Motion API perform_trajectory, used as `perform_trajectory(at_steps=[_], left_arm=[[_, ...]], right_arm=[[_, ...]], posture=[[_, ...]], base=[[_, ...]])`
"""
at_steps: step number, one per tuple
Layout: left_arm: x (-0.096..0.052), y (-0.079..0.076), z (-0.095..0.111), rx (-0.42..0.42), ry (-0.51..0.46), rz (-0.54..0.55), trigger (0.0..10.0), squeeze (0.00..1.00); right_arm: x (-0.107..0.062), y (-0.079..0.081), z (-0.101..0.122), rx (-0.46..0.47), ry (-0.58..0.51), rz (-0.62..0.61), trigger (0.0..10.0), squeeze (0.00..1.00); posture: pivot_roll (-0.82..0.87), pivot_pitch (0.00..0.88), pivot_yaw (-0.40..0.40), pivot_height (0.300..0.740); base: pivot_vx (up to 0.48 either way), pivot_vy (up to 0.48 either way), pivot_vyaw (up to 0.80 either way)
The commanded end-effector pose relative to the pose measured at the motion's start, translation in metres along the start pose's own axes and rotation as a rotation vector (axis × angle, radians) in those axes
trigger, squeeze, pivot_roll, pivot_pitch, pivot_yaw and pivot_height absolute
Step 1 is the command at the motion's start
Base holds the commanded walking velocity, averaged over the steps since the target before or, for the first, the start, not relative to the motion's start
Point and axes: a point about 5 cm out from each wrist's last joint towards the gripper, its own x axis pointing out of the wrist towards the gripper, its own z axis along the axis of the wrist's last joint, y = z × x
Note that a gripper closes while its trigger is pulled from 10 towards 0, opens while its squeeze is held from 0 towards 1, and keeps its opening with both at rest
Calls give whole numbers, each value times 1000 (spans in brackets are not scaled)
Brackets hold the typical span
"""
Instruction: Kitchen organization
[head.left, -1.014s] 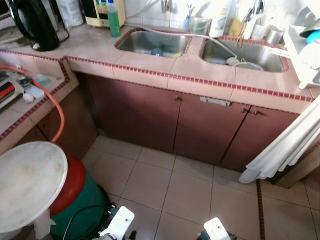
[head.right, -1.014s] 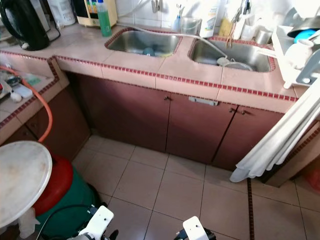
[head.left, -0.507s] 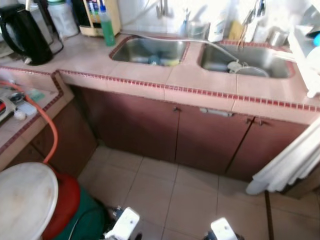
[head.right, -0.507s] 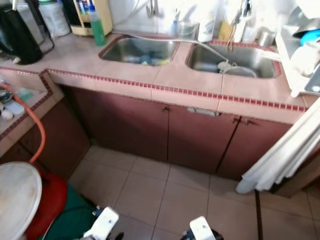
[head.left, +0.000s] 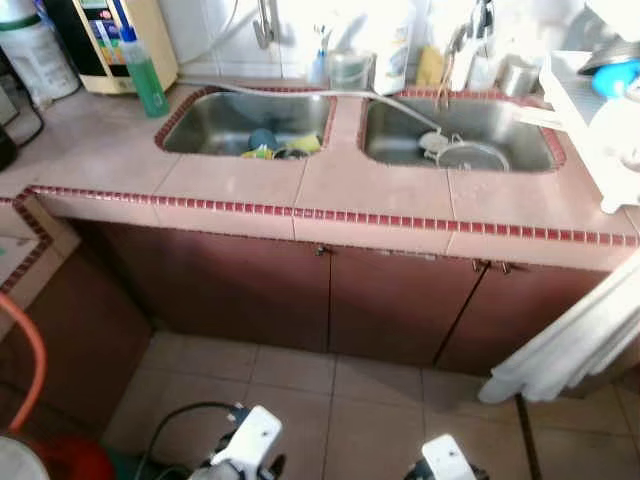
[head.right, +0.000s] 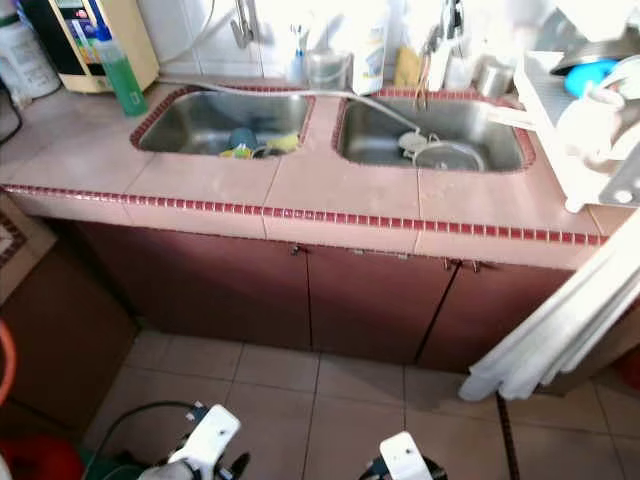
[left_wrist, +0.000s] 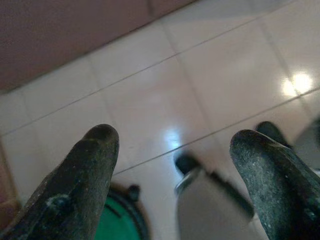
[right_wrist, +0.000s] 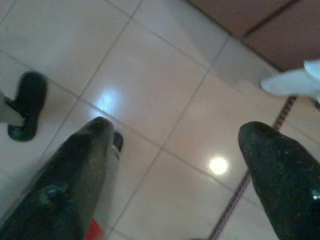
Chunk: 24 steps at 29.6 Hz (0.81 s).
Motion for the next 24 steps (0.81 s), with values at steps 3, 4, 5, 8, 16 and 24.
perform_trajectory(at_steps=[3,4,5,8,16,24], left_arm=[[-1,1,-5,3,25,3,10000,0],[-1,1,-5,8,23,1,10000,0],[-1,0,-4,11,22,0,10000,0],[-1,0,-4,5,19,-1,10000,0],[-1,-1,-2,1,7,-10,10000,0],[-1,0,-3,-28,5,4,10000,0]], right_arm=[[-1,9,-3,10,10,22,10000,0],[-1,9,-3,10,10,22,10000,0],[-1,9,-3,9,10,22,10000,0],[-1,9,-3,9,10,22,10000,0],[-1,9,-4,3,13,23,10000,0],[-2,9,-8,-13,25,30,10000,0]], posture=[[-162,77,53,740],[-163,75,53,740],[-162,74,53,740],[-164,72,53,740],[-168,64,53,740],[-170,46,45,740]], base=[[341,0,0],[262,0,0],[247,0,0],[82,0,0],[0,0,0],[0,0,0]])
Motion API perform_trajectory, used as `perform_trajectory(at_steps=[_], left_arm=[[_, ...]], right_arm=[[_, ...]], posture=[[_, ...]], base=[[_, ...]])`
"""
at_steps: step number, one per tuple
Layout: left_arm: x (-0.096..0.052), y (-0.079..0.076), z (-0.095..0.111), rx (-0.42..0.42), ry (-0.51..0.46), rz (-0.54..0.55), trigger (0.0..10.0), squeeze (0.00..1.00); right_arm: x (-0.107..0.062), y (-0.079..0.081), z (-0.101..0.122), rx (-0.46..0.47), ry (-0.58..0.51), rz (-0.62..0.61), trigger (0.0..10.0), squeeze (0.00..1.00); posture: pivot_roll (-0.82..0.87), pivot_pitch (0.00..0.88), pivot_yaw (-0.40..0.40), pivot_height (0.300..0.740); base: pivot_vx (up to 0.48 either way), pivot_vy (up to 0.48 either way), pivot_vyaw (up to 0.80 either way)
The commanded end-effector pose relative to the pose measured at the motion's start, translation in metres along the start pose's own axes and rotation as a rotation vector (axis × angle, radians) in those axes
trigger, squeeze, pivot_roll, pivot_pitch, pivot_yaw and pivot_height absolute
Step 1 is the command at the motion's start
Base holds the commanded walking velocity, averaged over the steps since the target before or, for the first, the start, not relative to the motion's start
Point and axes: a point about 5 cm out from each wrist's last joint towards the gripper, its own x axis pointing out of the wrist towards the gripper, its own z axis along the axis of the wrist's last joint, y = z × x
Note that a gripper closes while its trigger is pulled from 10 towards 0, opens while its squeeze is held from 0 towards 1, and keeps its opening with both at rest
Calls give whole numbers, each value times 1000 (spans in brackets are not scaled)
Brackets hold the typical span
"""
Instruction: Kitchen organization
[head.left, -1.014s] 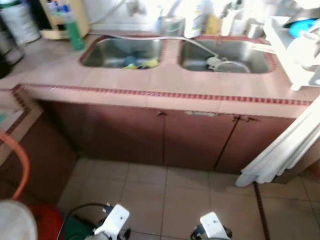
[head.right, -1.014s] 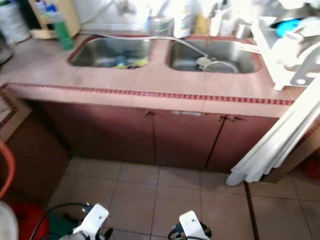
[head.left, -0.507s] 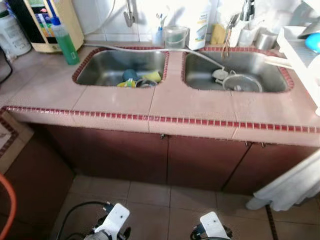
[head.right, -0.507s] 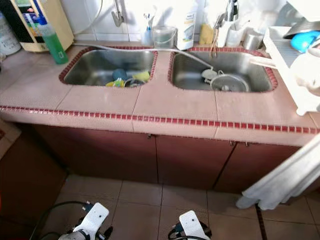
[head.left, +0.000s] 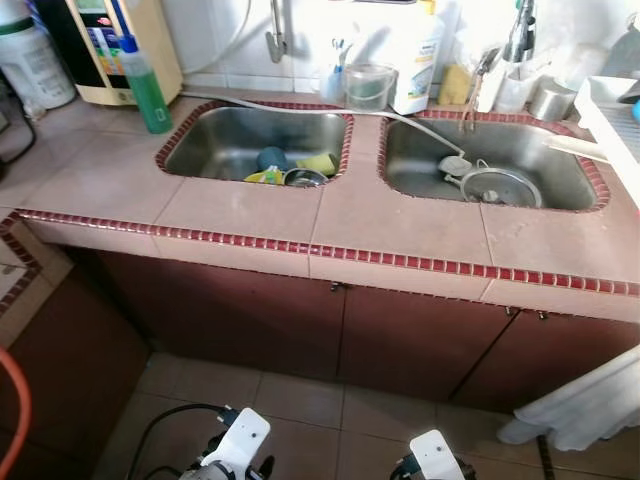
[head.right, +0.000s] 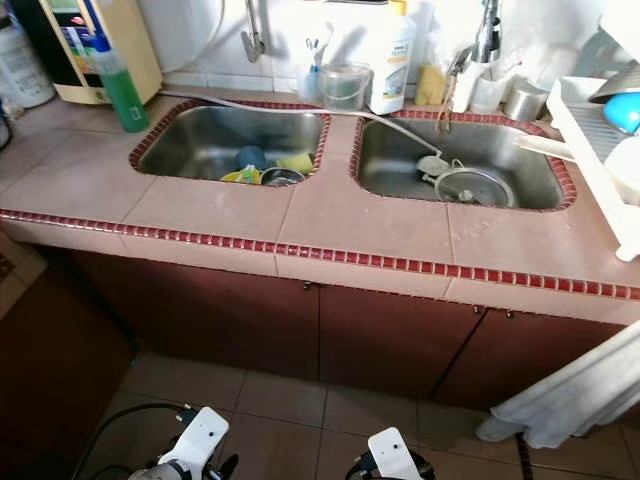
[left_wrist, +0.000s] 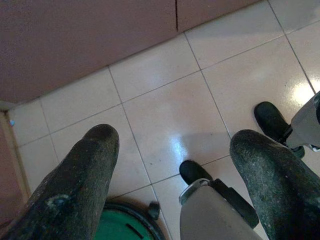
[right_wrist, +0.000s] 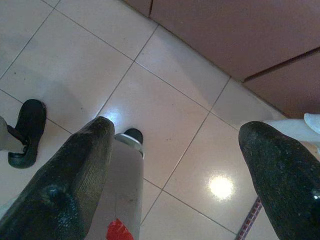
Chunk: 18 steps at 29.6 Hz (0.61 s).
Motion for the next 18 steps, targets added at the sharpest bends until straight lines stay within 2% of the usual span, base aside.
perform_trajectory(at_steps=[1,6,18], left_arm=[[-2,3,-5,-20,15,11,10000,0],[-2,5,-7,-77,14,39,10000,0],[-4,8,-12,-139,35,89,10000,0]], right_arm=[[-3,5,-13,-11,49,27,10000,0],[-2,7,-9,-34,43,43,10000,0],[2,9,4,-51,23,61,10000,0]], posture=[[-170,46,45,740],[-160,27,34,740],[-138,0,-2,740]], base=[[0,0,0],[0,0,0],[0,0,0]])
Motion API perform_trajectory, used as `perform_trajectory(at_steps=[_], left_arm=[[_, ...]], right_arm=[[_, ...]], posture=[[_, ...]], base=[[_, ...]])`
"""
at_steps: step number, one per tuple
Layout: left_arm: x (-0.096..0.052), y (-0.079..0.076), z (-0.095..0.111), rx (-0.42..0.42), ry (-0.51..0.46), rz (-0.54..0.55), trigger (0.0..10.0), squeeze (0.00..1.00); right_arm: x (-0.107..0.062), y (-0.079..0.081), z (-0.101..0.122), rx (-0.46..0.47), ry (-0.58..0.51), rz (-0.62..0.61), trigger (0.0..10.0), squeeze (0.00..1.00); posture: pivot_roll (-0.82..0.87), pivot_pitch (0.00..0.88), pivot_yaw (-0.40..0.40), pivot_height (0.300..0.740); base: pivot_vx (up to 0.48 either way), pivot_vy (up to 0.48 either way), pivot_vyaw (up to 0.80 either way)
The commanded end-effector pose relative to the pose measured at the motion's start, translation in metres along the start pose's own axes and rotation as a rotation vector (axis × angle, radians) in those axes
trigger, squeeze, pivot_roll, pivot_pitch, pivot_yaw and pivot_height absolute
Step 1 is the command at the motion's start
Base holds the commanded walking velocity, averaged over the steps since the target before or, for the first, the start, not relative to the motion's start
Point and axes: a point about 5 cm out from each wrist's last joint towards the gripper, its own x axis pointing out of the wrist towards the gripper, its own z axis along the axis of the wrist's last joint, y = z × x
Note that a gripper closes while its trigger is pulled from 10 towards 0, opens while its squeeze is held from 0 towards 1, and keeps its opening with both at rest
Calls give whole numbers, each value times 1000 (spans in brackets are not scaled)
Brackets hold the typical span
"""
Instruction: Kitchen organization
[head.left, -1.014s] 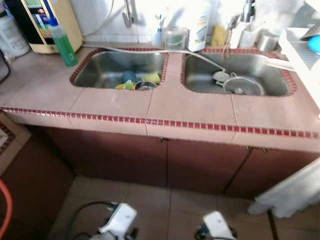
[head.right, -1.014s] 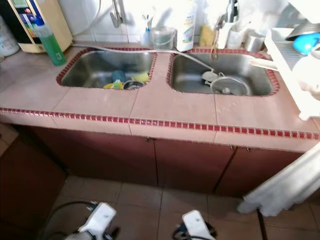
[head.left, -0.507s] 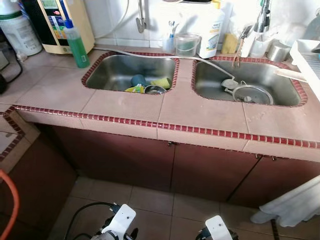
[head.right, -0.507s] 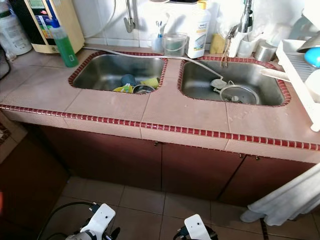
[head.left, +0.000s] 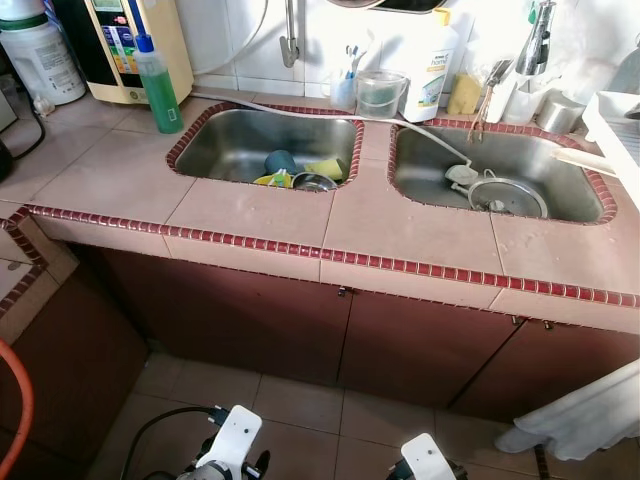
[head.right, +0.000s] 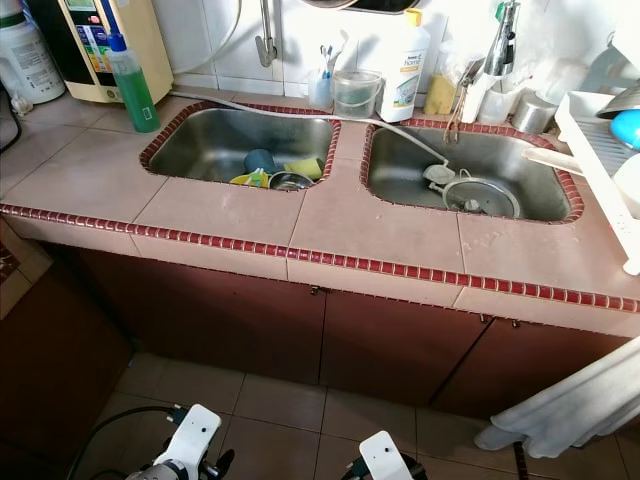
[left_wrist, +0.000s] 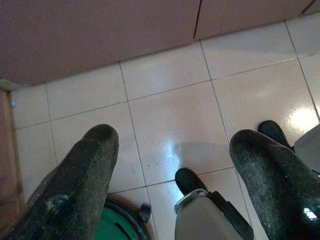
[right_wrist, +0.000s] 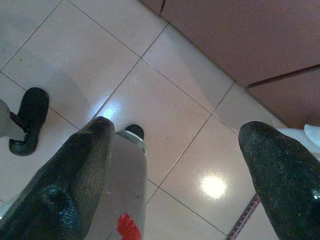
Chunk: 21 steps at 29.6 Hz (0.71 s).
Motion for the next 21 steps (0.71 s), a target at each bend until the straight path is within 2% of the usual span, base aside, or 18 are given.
perform_trajectory(at_steps=[1,6,14,21], left_arm=[[-2,2,-7,-24,28,19,10000,0],[-2,3,-7,-45,28,37,10000,0],[-2,0,-7,-31,22,28,10000,0],[-2,-1,-9,-20,26,17,10000,0]], right_arm=[[1,1,2,-9,4,13,10000,0],[1,-1,3,-17,5,14,10000,0],[1,0,1,-22,13,19,10000,0],[0,3,-2,-12,21,23,10000,0]], posture=[[-138,0,-2,740],[-122,0,-17,740],[-119,0,-13,740],[-120,0,-3,740]], base=[[0,0,0],[0,0,0],[0,0,0],[0,-321,0]])
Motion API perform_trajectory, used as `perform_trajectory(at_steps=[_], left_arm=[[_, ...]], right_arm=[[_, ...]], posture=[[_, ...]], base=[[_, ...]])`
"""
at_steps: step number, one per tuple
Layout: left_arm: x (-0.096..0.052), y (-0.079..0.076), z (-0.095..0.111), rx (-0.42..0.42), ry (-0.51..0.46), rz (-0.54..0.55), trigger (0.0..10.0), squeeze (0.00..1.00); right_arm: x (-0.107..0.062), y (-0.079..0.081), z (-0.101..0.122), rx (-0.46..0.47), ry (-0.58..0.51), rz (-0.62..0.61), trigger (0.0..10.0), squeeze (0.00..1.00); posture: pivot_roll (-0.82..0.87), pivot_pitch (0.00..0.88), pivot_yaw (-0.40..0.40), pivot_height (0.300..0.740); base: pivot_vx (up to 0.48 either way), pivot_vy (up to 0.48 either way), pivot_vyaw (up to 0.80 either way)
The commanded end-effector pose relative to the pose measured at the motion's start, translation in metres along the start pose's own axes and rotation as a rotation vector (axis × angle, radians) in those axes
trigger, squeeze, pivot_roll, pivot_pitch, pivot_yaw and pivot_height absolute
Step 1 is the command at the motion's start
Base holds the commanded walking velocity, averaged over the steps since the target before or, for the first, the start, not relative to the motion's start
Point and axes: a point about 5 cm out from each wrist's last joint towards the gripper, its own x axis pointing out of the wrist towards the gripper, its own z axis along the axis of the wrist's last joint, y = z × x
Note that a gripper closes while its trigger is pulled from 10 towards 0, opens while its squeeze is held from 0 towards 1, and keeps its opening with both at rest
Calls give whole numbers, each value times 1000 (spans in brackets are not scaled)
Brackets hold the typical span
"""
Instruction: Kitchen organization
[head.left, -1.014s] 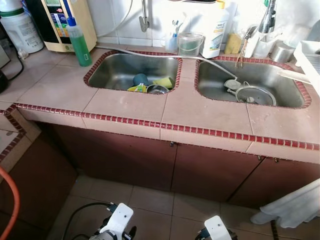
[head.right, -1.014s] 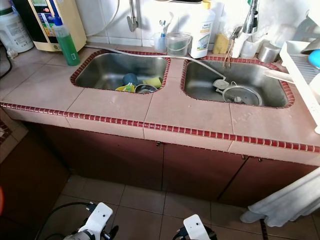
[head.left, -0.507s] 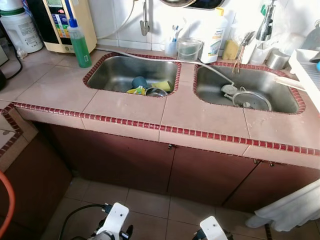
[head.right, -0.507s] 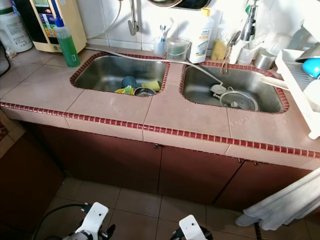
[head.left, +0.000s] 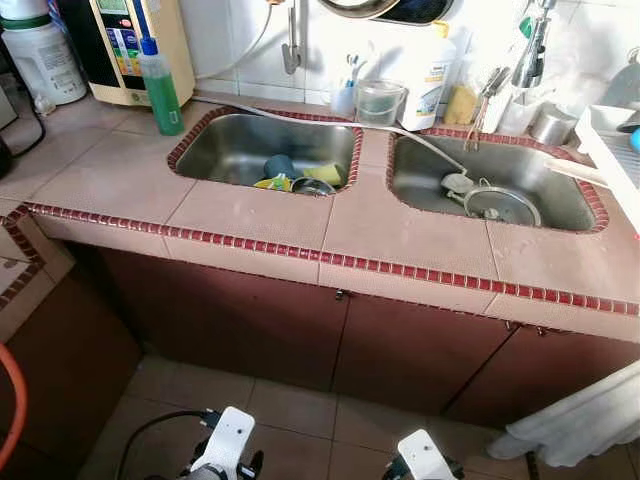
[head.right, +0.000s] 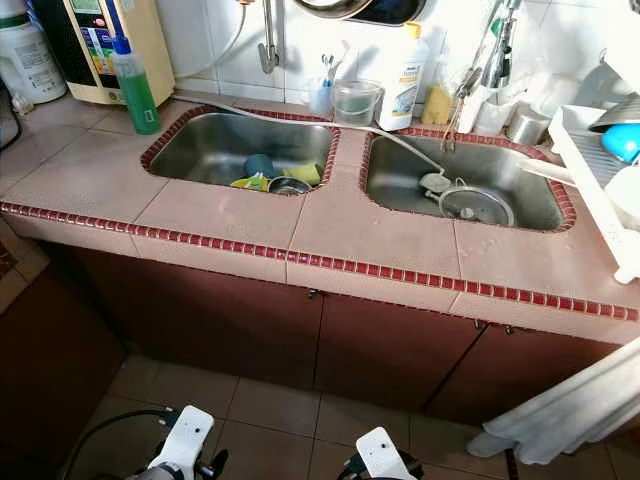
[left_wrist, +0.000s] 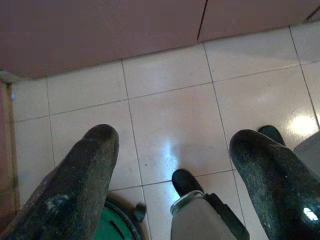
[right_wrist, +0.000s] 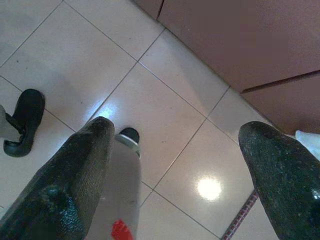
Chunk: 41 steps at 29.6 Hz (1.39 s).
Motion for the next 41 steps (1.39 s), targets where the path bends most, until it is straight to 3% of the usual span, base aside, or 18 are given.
perform_trajectory(at_steps=[1,31,41], left_arm=[[0,-2,-2,6,4,-10,10000,0],[-1,-1,-3,46,10,-29,10000,0],[-1,1,-5,50,36,-6,10000,0]], right_arm=[[-2,1,-7,0,29,4,10000,0],[-3,2,-12,10,40,0,10000,0],[-4,2,-15,25,57,-5,10000,0]], posture=[[-120,0,-3,740],[-134,0,13,740],[-134,0,17,740]], base=[[0,-364,0],[0,-476,0],[0,-36,-298]])
